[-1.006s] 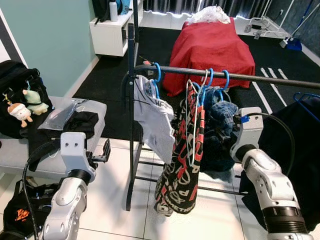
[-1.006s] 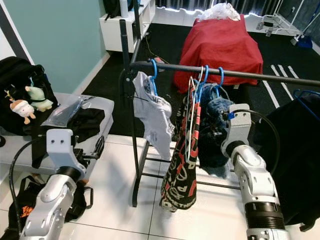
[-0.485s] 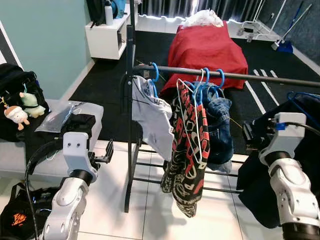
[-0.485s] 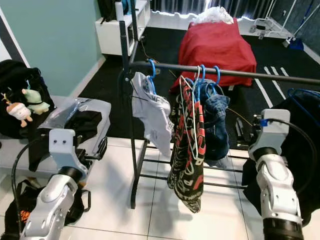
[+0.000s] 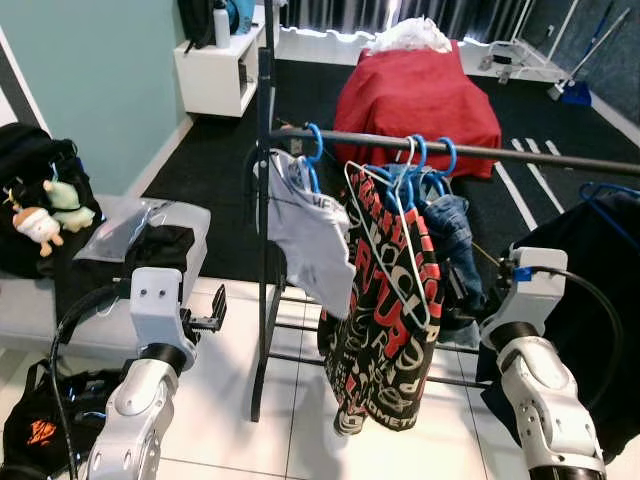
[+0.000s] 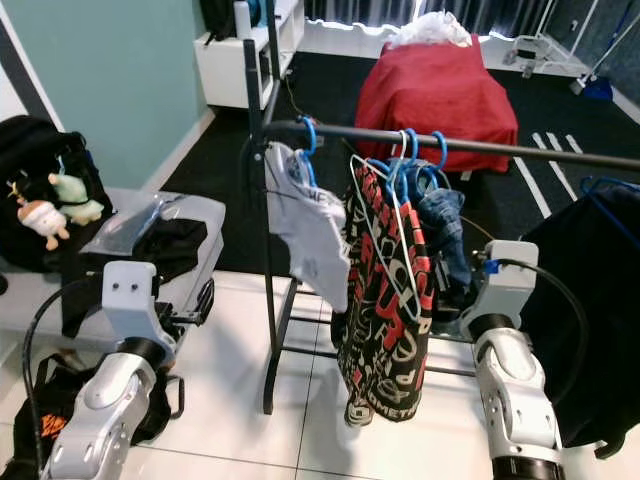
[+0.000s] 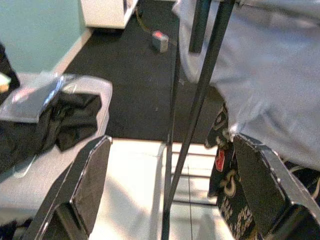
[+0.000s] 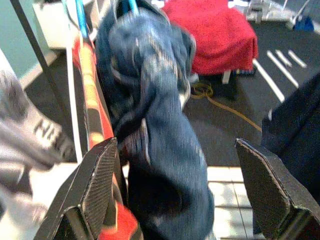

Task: Hang hanger

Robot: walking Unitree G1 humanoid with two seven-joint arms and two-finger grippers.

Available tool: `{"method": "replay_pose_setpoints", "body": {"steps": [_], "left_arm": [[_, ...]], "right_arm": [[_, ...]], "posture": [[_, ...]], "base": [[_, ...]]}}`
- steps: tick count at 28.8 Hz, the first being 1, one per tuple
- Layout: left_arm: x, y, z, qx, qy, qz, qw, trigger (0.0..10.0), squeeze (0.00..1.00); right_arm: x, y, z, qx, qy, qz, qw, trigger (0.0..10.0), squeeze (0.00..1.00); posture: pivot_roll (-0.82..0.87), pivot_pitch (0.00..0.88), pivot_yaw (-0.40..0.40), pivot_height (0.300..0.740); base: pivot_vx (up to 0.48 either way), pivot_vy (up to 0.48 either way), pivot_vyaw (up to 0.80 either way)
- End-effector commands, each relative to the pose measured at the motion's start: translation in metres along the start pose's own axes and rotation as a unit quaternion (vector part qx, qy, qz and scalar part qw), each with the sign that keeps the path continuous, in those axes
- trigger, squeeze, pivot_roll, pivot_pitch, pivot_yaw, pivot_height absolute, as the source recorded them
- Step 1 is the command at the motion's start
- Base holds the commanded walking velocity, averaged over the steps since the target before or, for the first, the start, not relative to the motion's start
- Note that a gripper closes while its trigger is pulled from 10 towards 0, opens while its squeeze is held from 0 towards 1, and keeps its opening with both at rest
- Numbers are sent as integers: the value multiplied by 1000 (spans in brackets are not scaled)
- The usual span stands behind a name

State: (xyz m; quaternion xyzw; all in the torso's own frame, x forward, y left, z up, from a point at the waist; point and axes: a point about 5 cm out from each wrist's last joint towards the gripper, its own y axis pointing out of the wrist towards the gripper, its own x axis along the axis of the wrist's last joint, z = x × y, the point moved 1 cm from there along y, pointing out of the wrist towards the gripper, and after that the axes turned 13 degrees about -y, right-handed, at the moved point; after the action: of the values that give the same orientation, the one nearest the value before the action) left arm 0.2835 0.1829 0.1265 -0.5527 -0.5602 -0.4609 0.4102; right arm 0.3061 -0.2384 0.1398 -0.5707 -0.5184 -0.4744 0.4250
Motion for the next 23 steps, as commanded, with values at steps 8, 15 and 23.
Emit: {"method": "replay_pose_setpoints", "body": {"steps": [8,15,23], "left_arm": [[-3,-4,-2,-1,5,13,1000,10000,0],[-2,-4,-3,-11,10,14,1000,10000,0],[-2,-3,-10,-42,24,20,999,10000,0]], "right_arm": [[-4,-2,0,-5,-1,5,1000,10000,0],[-4,-3,1,-5,6,5,1000,10000,0],[-4,-3,1,-11,13,5,1000,10000,0]], "posture": [[-22,102,-72,740],[-21,107,-65,740],[-20,110,-59,740]], "base": [[-367,0,0],[-247,0,0],[0,-305,0]]}}
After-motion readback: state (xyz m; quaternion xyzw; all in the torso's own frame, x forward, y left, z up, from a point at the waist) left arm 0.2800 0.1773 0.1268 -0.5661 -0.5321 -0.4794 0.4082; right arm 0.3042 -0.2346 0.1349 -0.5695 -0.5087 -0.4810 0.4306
